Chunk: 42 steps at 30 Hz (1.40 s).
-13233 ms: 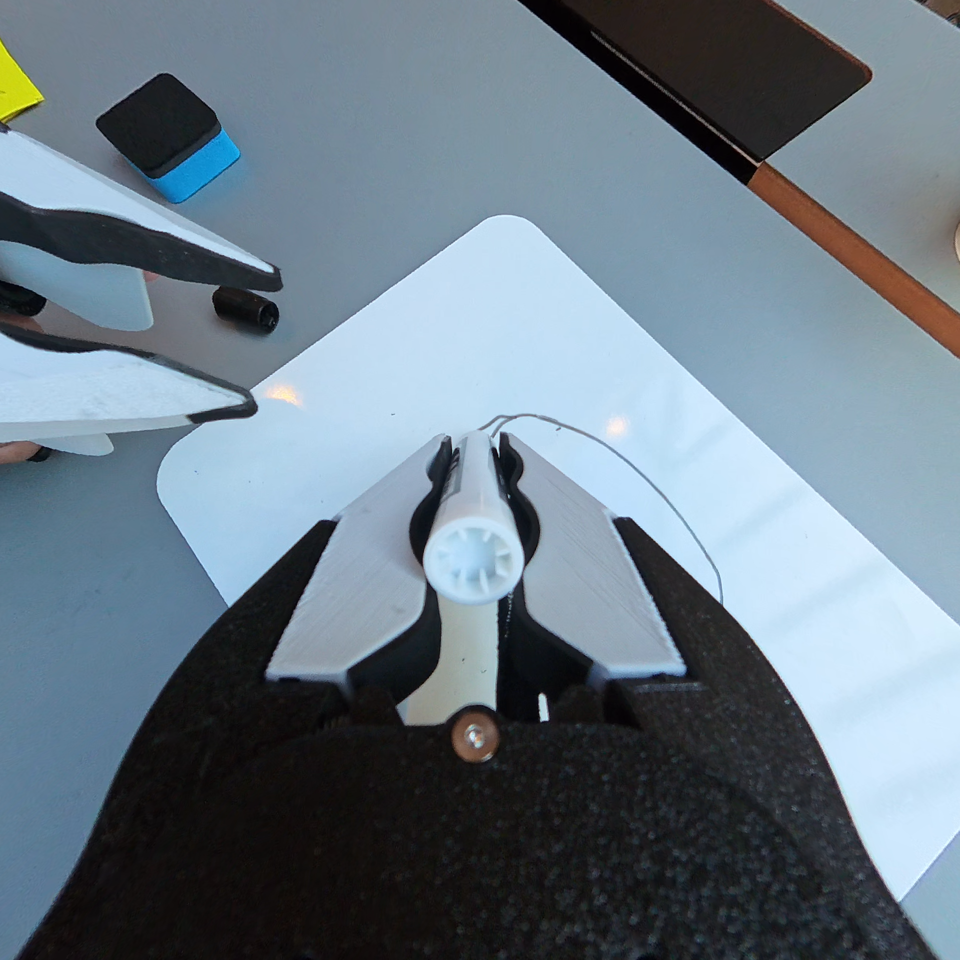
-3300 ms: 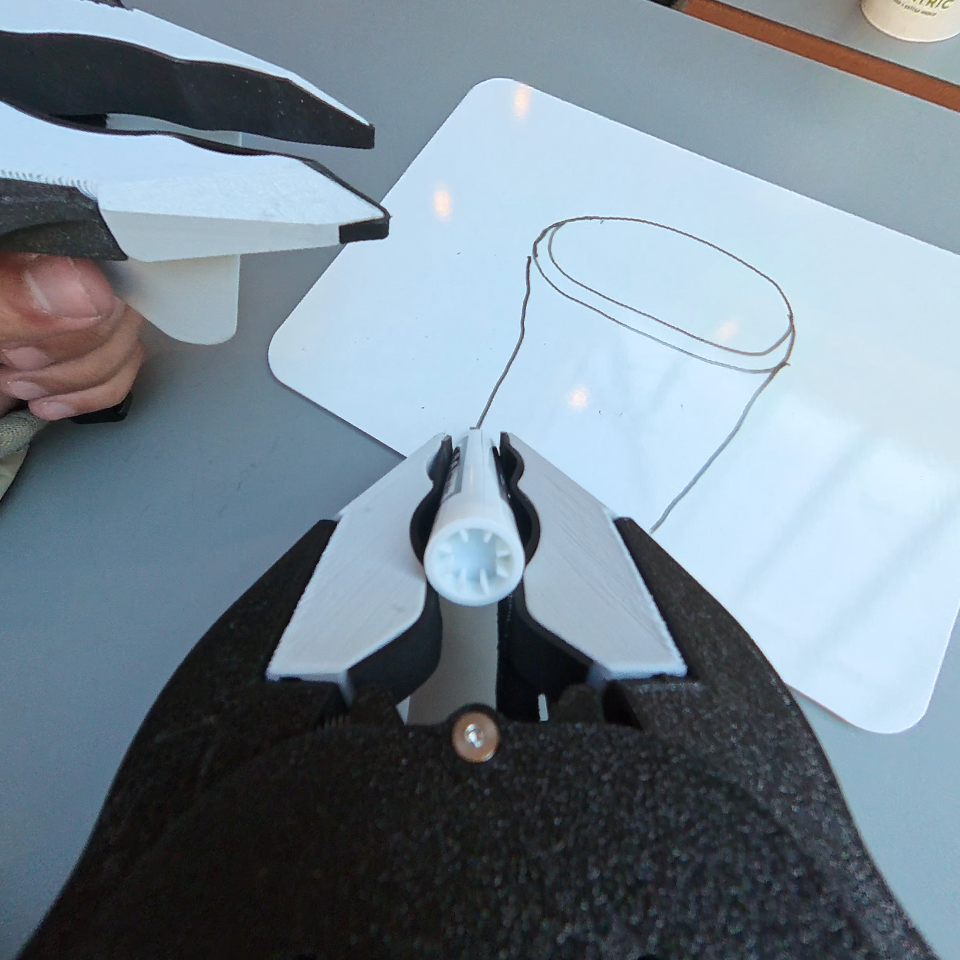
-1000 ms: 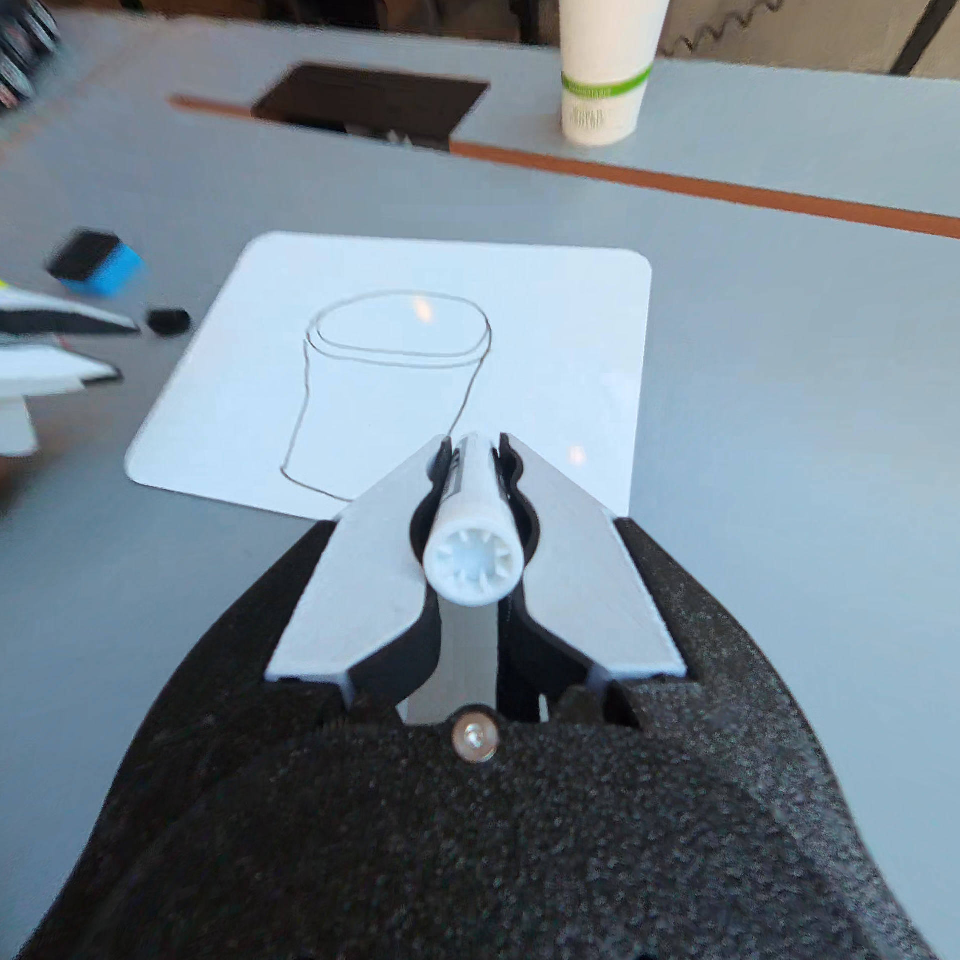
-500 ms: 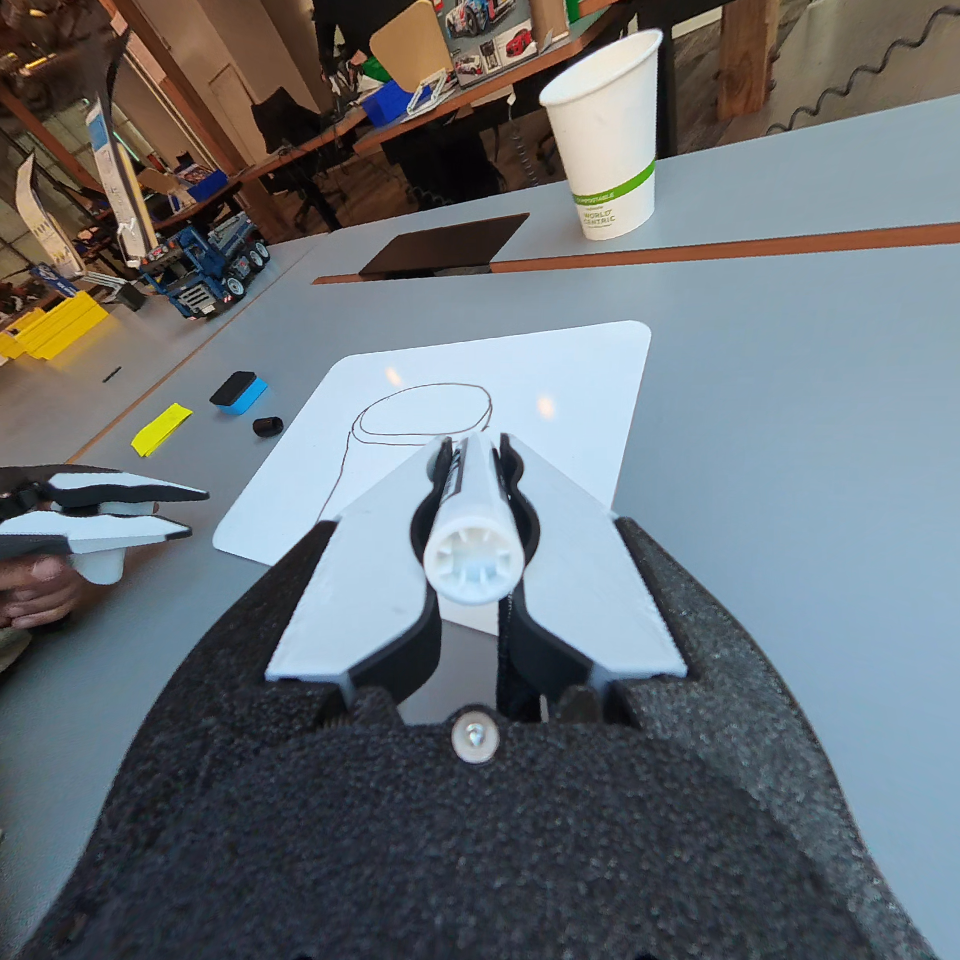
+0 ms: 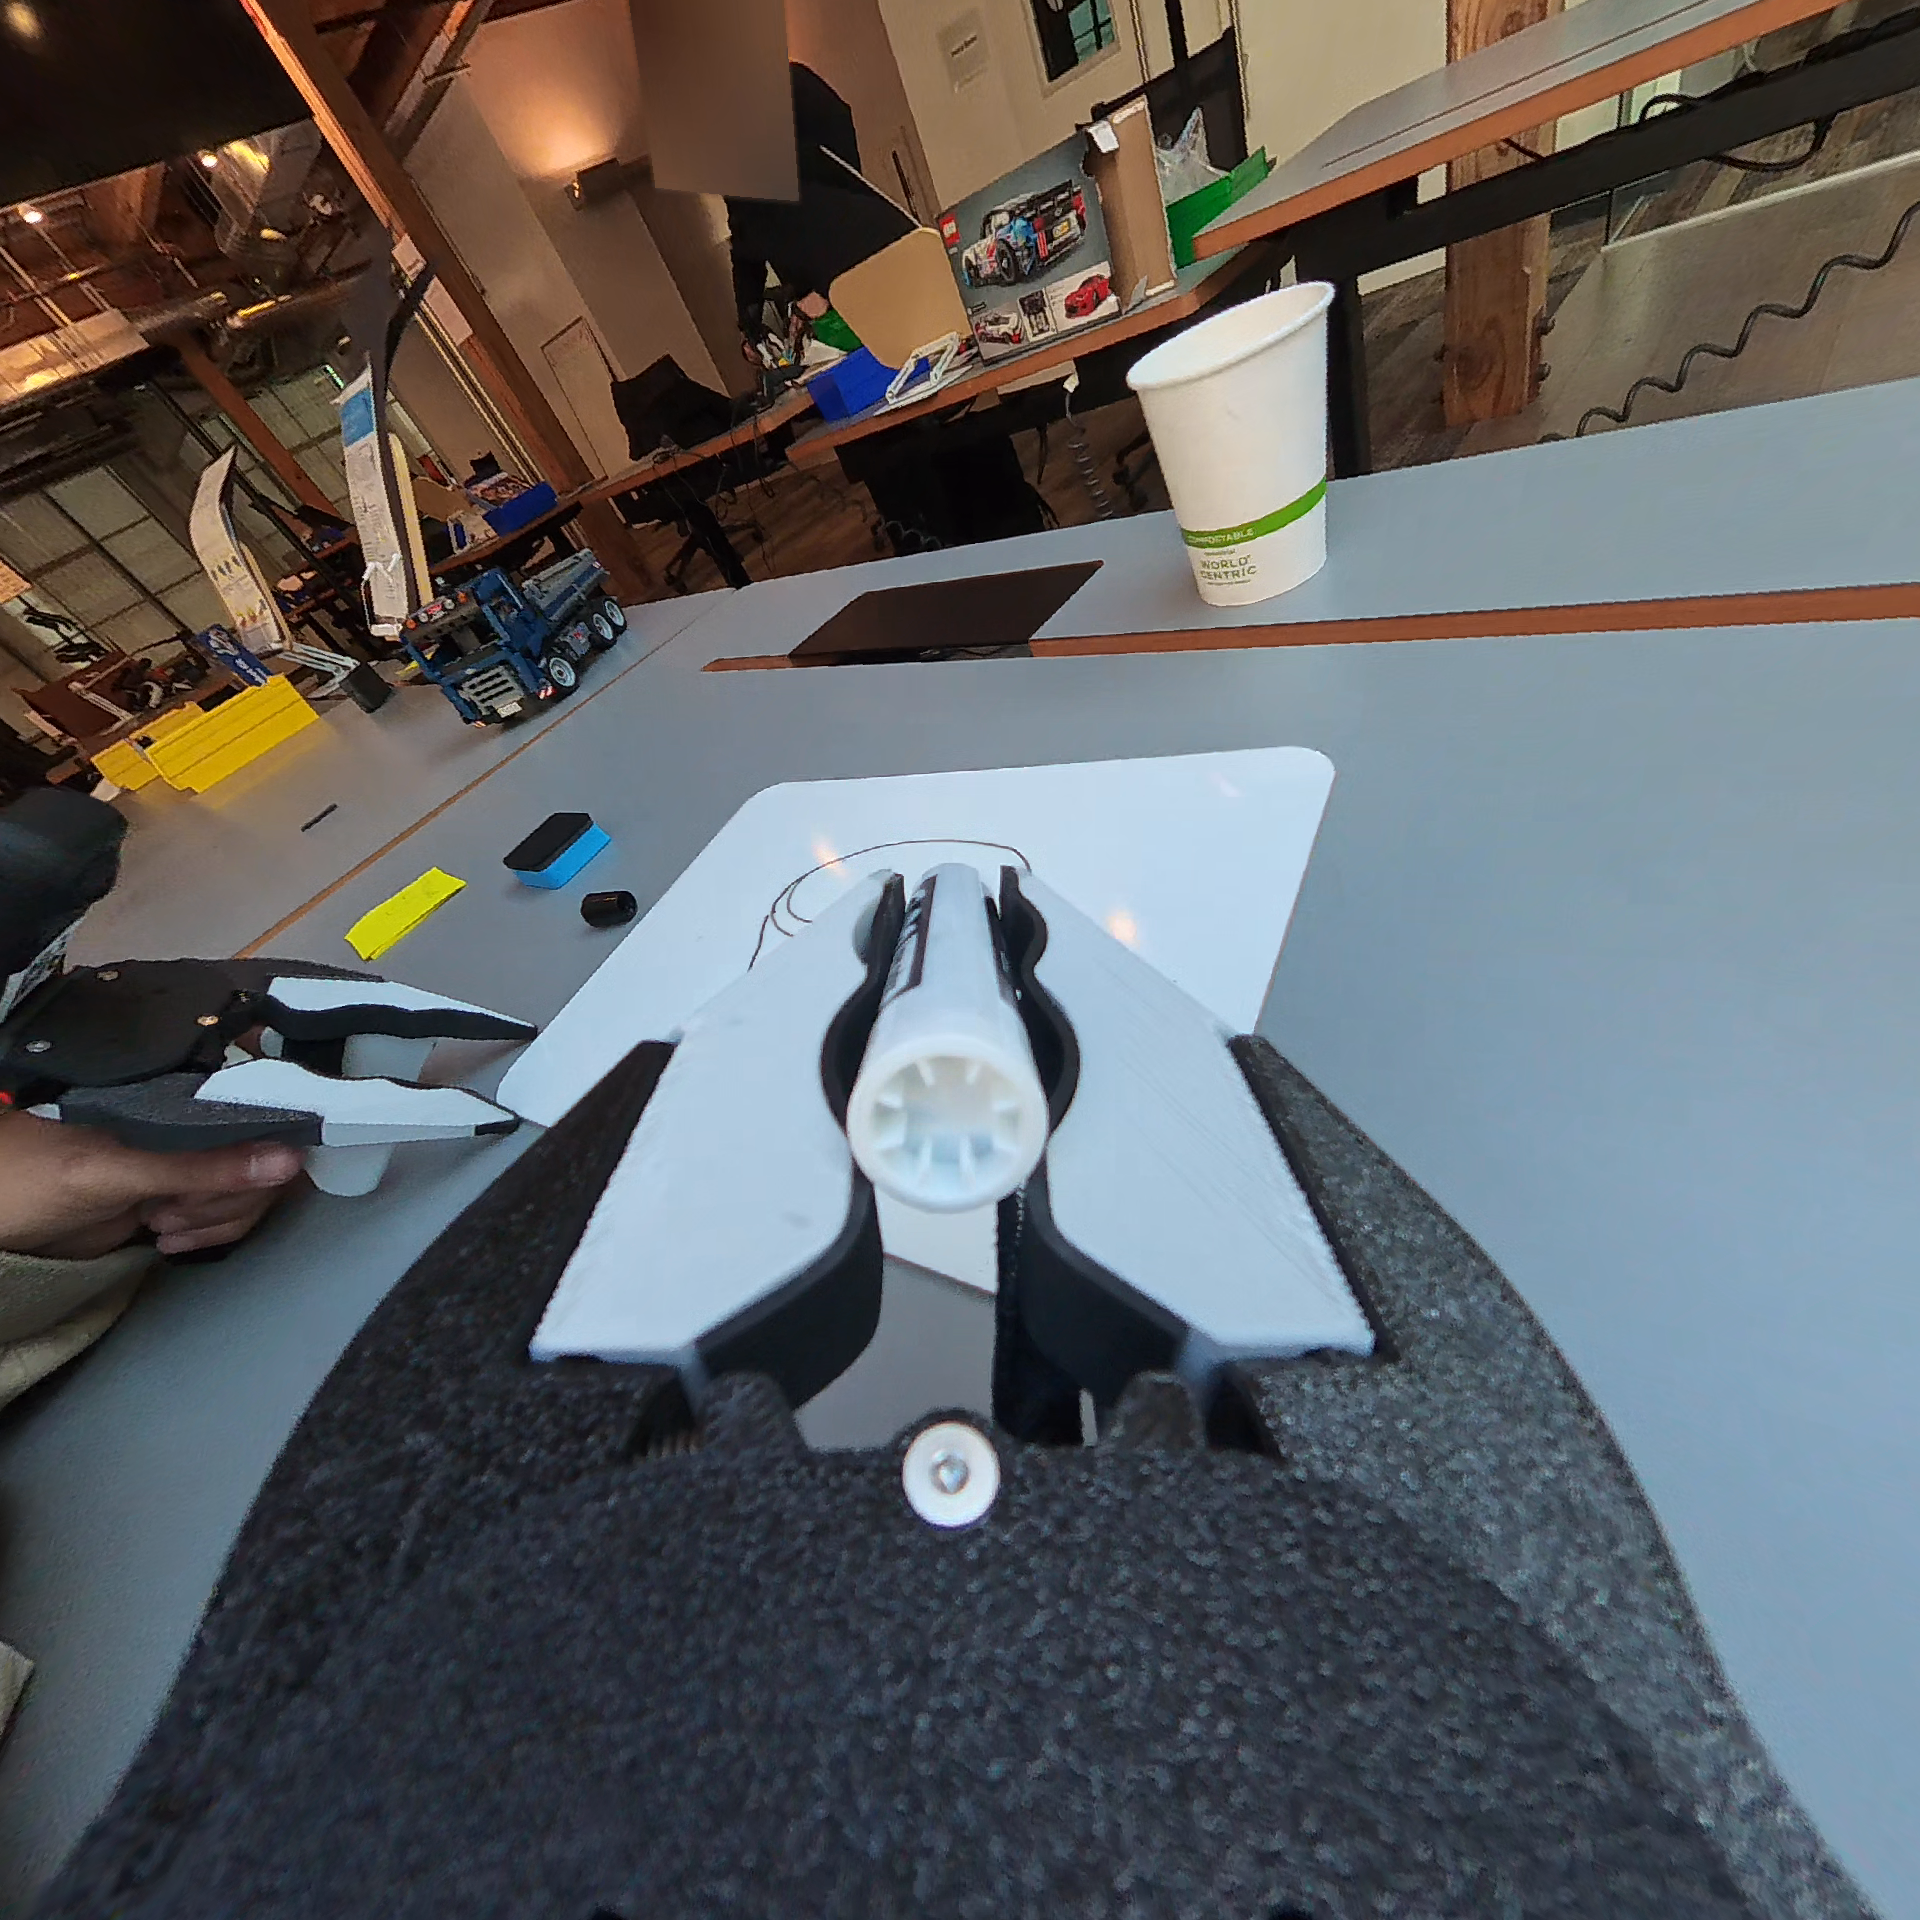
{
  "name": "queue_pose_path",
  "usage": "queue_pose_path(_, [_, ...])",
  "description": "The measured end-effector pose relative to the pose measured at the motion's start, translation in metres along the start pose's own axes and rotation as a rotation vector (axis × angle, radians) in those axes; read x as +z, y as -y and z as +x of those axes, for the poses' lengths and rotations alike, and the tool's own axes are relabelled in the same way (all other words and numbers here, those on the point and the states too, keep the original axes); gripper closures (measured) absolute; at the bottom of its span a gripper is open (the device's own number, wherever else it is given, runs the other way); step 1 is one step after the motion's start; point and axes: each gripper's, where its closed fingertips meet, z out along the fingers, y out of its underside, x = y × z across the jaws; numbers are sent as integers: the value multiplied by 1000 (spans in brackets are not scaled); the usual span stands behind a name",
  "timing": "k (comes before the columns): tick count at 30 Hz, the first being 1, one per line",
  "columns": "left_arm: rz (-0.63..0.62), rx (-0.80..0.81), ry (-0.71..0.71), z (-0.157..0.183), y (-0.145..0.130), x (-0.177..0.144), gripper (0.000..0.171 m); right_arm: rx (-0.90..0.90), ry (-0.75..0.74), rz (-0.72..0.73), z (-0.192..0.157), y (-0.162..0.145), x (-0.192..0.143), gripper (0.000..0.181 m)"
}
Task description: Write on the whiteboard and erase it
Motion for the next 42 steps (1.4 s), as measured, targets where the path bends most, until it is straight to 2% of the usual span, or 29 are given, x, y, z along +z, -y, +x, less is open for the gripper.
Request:
queue_pose_path(8, [2,-5,12,-11,3,2,119,-2,22,-15,-7,-3,3,163])
queue_pose_path(9, [1,-2,23,-14,3,3,112,3,24,-16,-7,-3,3,163])
queue_pose_path(11, [-2,-5,11,-17,3,3,109,10,25,-19,-8,-4,4,163])
queue_pose_path(25, [-3,6,-13,-24,7,5,112,-60,-24,-85,-17,-19,15,163])
queue_pose_path(30, [105,-5,-141,-7,36,-10,111,-22,-83,-208,-51,-47,37,163])
queue_pose_path(34, [205,12,-154,-12,65,-4,117,4,-56,-291,-92,-68,68,163])
queue_pose_path(38, [244,22,-202,-10,76,7,118,15,-36,-369,-100,-80,85,163])
queue_pose_path(40, [262,37,-233,-4,76,7,120,45,-6,-384,-103,-82,90,163])
queue_pose_path(42, [267,72,-241,-1,72,8,122,20,-39,-419,-97,-87,92,163])
